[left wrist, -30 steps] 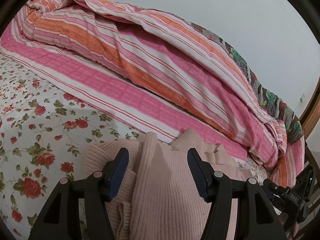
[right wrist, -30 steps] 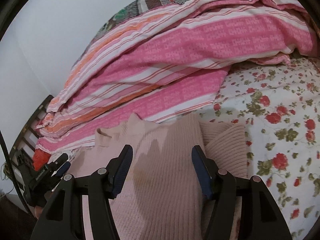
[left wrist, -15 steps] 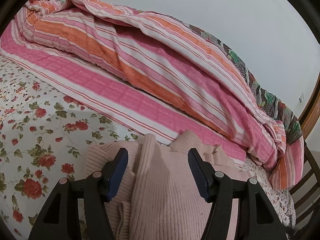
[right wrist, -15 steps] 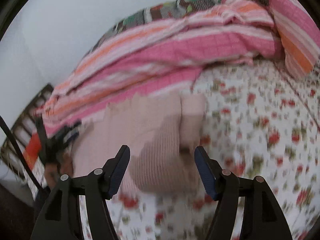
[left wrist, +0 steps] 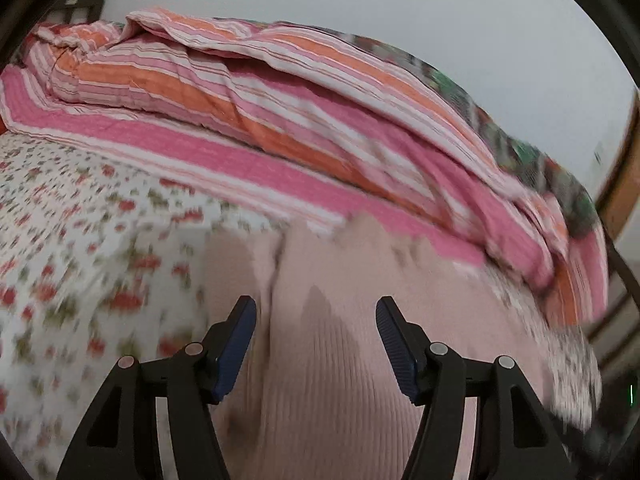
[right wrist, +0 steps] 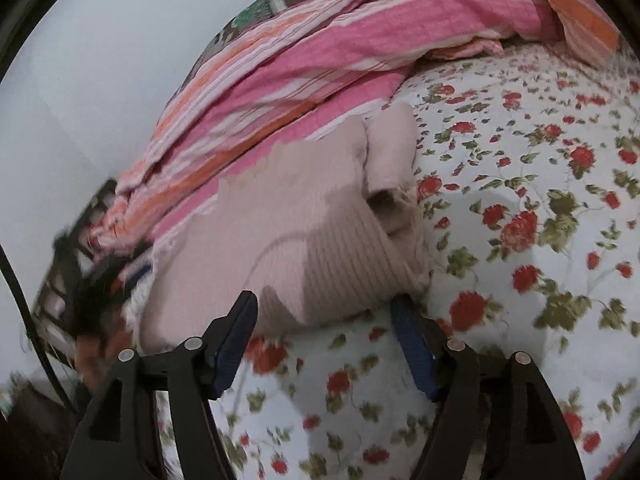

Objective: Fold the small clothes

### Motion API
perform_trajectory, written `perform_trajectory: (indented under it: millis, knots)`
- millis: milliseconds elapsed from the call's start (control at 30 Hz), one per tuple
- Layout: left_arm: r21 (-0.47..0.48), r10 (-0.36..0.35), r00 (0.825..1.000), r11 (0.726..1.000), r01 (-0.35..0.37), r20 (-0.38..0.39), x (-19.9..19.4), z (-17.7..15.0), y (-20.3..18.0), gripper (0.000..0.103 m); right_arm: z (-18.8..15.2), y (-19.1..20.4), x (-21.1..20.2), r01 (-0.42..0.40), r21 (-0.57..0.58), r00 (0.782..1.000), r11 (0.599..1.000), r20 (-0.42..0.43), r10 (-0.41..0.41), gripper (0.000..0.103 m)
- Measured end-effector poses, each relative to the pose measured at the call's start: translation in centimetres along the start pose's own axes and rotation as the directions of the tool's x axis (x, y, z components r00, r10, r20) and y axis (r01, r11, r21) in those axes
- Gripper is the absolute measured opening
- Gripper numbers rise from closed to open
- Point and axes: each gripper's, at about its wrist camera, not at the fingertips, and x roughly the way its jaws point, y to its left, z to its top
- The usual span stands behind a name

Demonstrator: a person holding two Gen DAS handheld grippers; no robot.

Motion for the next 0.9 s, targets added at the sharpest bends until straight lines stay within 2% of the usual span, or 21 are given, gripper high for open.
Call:
perform_trajectory:
  millis: [67, 133, 233, 367, 467, 600, 700, 800, 833, 867, 900]
  knots:
    - [0.016, -0.025, 0.999, 1.0, 0.026, -0.03, -1.8, -2.2, -0.1, 0.06, 0.7, -0.2, 0.4, -0.012, 0.037, 1.0, 0.999, 0.01, 0.011, 0.07]
    - [-0.015, -0.069, 0.995, 0.998, 0.068, -0.066, -3.5, -4.4, 0.3, 0.06, 1.1, -0.4, 0.9, -0.018, 0.075, 1.0, 0.997, 0.023, 0.017, 0.07]
    - [-0.113, -0.135, 0.988, 0.985, 0.127, -0.069, -5.8, -7.1, 1.6, 0.06, 1.7, -0.5, 1.4, -0.014, 0.1, 1.0, 0.995, 0.028, 0.011, 0.07]
    - [-0.257, -0.232, 0.967, 0.946, 0.199, -0.106, -5.4, -9.3, 2.8, 0.06, 1.7, -0.1, 1.8, 0.013, 0.073, 1.0, 0.997, 0.027, -0.015, 0.07]
    - [-0.242, -0.217, 0.973, 0.951, 0.191, -0.083, -4.8, -9.3, 2.4, 0.06, 1.3, 0.3, 2.0, 0.039, 0.026, 0.999, 0.999, 0.033, -0.04, 0.069]
    - [-0.337, -0.221, 0.973, 0.923, 0.186, -0.068, -2.6, -7.9, 3.0, 0.059, 1.3, 0.5, 2.2, 0.062, 0.01, 0.997, 0.998, 0.037, -0.062, 0.069]
    - [-0.346, -0.206, 0.977, 0.922, 0.174, -0.057, -1.2, -6.7, 2.9, 0.058, 2.1, 0.4, 2.9, 0.079, 0.033, 0.996, 0.996, 0.033, -0.08, 0.069]
    - [-0.353, -0.153, 0.987, 0.927, 0.124, -0.053, -0.1, -5.8, 2.9, 0.04, 2.8, 0.3, 3.4, 0.085, 0.048, 0.996, 0.995, 0.024, -0.086, 0.068]
    - [-0.362, -0.138, 0.988, 0.926, 0.106, -0.063, 0.3, -5.6, 3.2, 0.028, 2.9, 0.2, 3.4, 0.091, 0.053, 0.995, 0.994, 0.024, -0.092, 0.058]
    - [-0.378, -0.14, 0.988, 0.92, 0.104, -0.07, 0.6, -5.5, 3.5, 0.022, 3.0, -0.1, 3.6, 0.079, 0.068, 0.997, 0.995, 0.015, -0.08, 0.048]
    - [-0.4, -0.159, 0.985, 0.908, 0.122, -0.061, 0.6, -5.5, 3.9, 0.019, 3.0, -0.7, 4.0, 0.023, 0.101, 1.0, 0.995, -0.013, -0.022, 0.025]
